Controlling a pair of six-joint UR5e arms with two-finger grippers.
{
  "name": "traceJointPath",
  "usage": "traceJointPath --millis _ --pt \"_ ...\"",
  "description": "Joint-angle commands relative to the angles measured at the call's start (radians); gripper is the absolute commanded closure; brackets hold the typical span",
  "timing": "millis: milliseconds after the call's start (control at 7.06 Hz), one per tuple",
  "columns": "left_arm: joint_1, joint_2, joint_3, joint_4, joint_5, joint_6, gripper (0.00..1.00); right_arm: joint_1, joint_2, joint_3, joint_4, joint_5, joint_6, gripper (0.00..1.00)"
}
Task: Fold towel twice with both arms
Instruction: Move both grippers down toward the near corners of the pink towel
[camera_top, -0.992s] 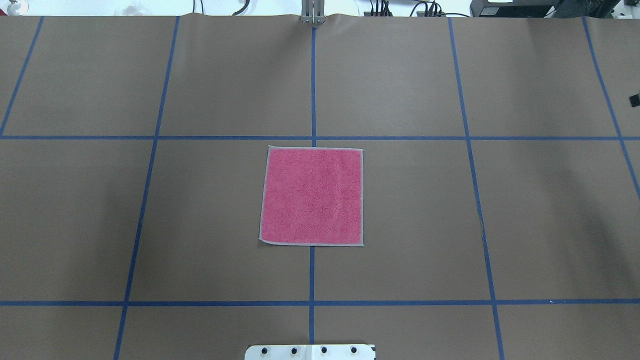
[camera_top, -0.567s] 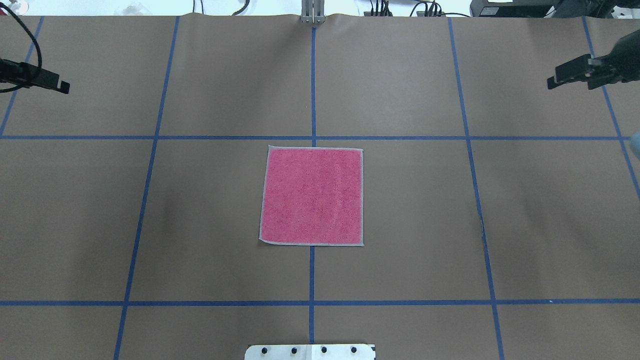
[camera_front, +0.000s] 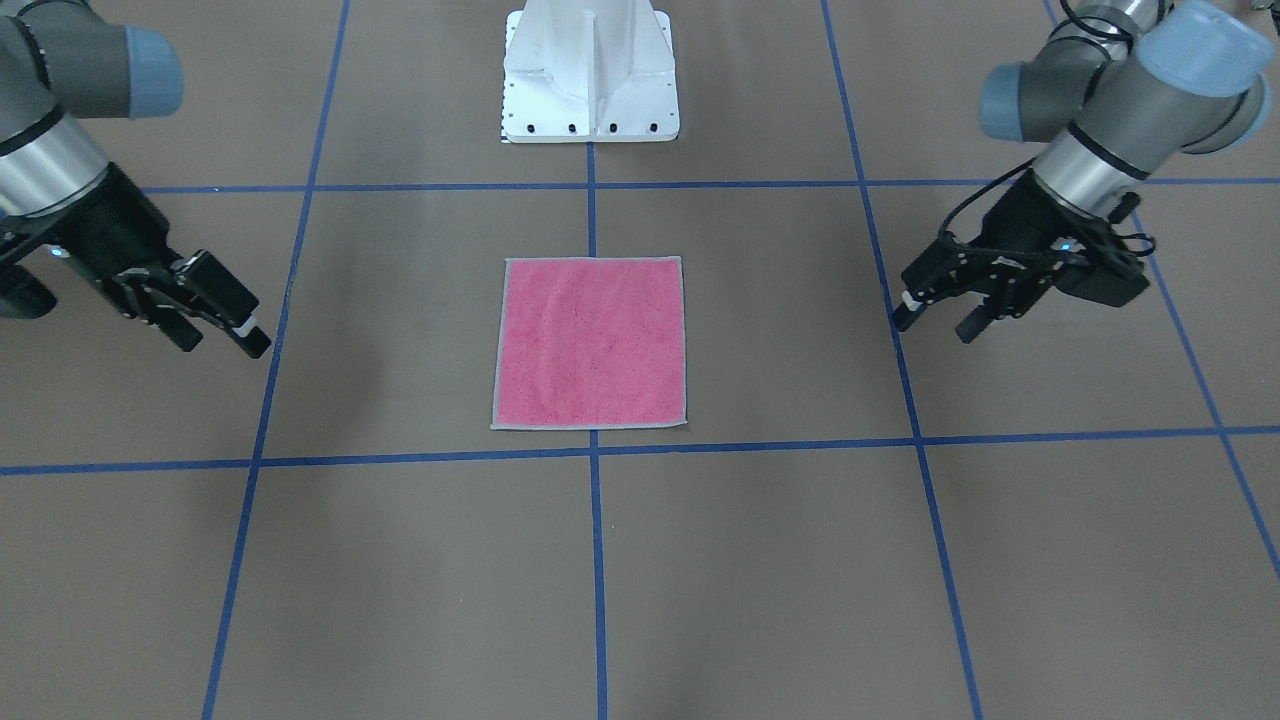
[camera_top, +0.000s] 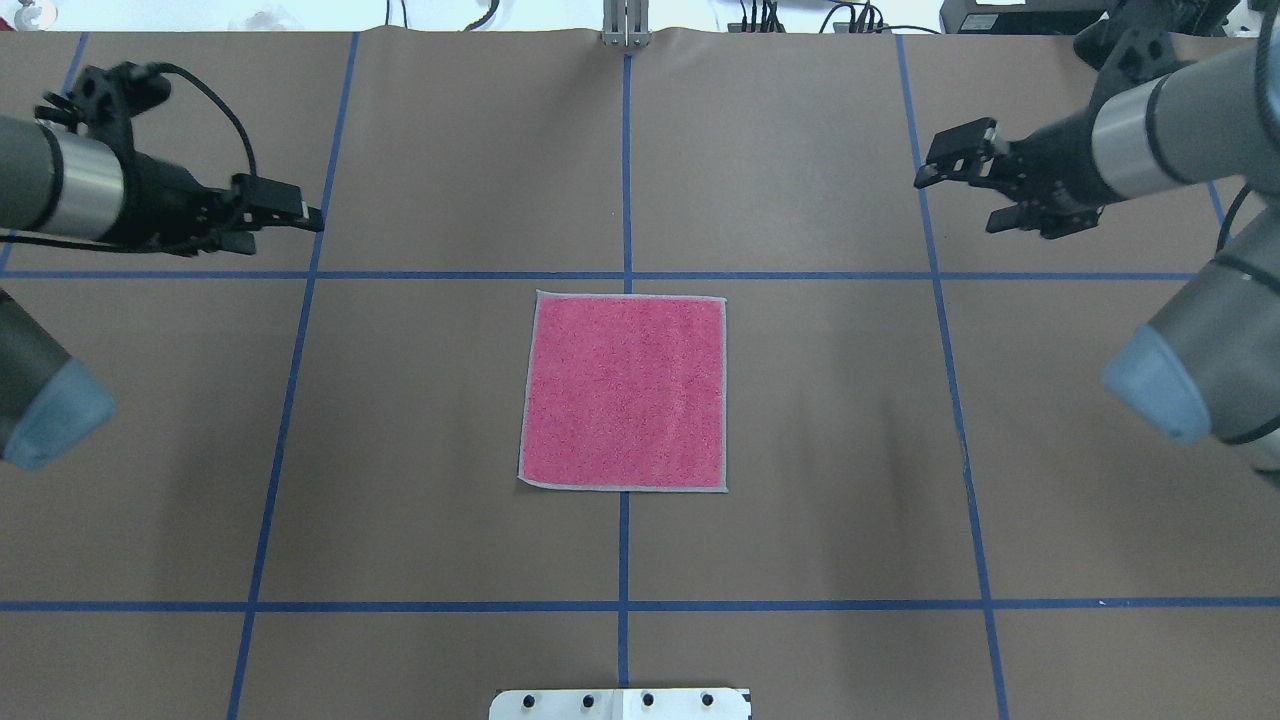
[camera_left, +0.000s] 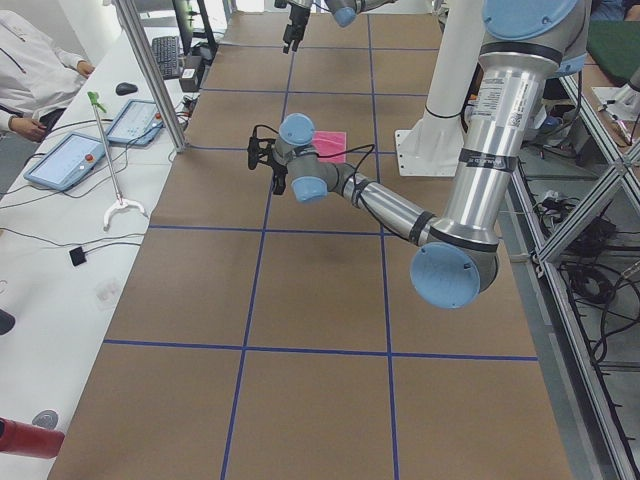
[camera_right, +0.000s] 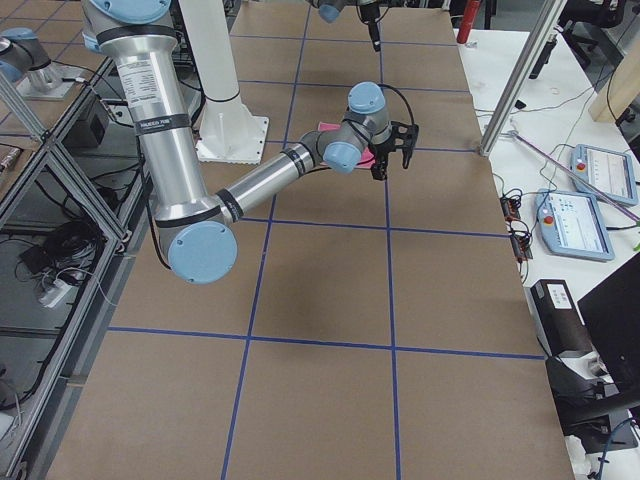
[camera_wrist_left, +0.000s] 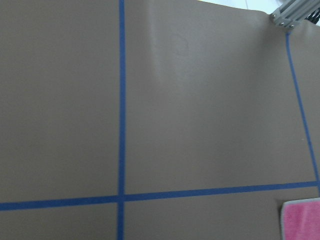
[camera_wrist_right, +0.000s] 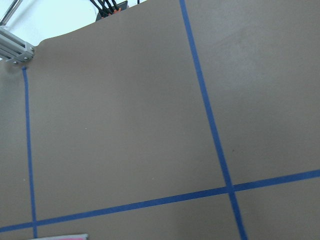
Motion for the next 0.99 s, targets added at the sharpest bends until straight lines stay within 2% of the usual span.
traceJointPath --millis 0,142,283,425,567,708,850 --pt "0.206 -0.028 -0.035 -0.012 0.215 -0.242 0.00 -0.229 -0.015 0.059 0.020 -0.272 0.133 0.00" --pt "0.291 -0.042 -0.033 -0.012 0.306 -0.311 0.00 -0.297 -0.035 0.090 0.020 -0.326 0.135 0.00" --pt "0.373 -0.047 -0.032 -0.014 0.392 -0.379 0.00 -0.354 -0.081 0.124 0.072 -0.379 0.145 0.00" --pt "0.434 -0.077 -0.023 -0.012 0.449 -0.425 0.00 -0.391 -0.144 0.124 0.188 -0.420 0.185 0.00" --pt "0.490 -0.090 -0.016 -0.012 0.502 -0.462 0.01 -0.417 -0.155 0.125 0.204 -0.455 0.251 0.03" --pt "0.522 -0.096 -0.013 -0.010 0.533 -0.468 0.06 -0.446 -0.153 0.125 0.204 -0.513 0.266 0.03" --pt "0.536 -0.097 -0.007 -0.010 0.544 -0.467 0.23 -0.452 -0.153 0.125 0.204 -0.517 0.267 0.03"
